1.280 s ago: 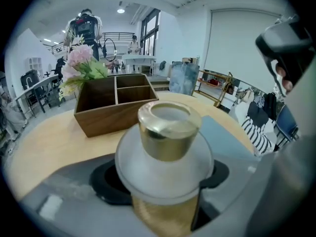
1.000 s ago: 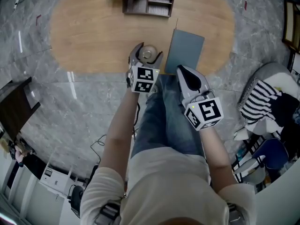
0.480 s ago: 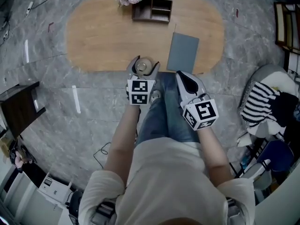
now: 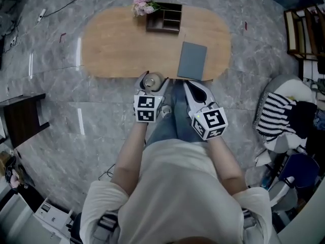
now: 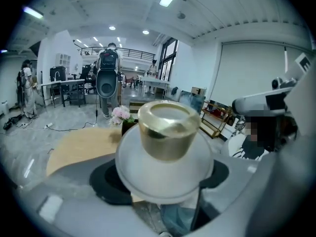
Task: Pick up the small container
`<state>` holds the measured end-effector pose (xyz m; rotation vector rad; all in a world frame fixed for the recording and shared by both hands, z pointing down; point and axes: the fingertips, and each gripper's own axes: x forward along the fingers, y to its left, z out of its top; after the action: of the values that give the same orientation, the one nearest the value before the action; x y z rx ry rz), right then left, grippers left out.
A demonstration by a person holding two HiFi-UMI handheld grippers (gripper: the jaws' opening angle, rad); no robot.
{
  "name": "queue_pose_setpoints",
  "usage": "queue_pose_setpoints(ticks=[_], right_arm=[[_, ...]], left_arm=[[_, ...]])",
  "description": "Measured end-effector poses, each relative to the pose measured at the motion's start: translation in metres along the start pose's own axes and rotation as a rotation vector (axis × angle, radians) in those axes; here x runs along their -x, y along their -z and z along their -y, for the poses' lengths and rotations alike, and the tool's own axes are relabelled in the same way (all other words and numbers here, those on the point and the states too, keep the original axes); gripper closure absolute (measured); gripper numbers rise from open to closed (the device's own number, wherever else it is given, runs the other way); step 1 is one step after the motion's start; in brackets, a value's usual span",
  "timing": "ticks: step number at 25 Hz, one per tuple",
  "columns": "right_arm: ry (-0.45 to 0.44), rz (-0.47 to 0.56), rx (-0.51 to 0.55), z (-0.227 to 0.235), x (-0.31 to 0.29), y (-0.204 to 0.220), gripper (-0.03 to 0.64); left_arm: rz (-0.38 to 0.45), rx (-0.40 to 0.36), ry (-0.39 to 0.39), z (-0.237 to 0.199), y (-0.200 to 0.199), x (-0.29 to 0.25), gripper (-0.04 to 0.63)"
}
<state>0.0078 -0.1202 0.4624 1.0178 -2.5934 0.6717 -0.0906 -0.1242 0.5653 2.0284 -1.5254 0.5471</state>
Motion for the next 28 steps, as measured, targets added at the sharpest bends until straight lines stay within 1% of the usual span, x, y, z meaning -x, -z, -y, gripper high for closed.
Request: queue_pose_setpoints(ticks=[4, 16, 22, 28], right_arm=[[0.002, 0.017, 0.025, -0.015, 0.019, -0.006, 0.617], [0.002, 0.067, 0.076, -0.052, 0.067, -0.018, 0.617], [-0.015, 0.091, 0.112, -0.068, 0.082, -0.024, 0.617], [-0.028, 0.100, 0.128, -0.082, 0.088, -0.022, 0.617]], left_arm=[[0.030, 0.028, 0.020, 0.015, -0.011, 0.031, 0.247], [0.101, 0.024, 0.056, 0.051, -0.020, 0.115, 0.247], [0.142, -0.008, 0.057, 0.056, -0.024, 0.151, 0.247], [0.180, -0.005, 0.061, 0.057, -0.023, 0.177, 0.247]])
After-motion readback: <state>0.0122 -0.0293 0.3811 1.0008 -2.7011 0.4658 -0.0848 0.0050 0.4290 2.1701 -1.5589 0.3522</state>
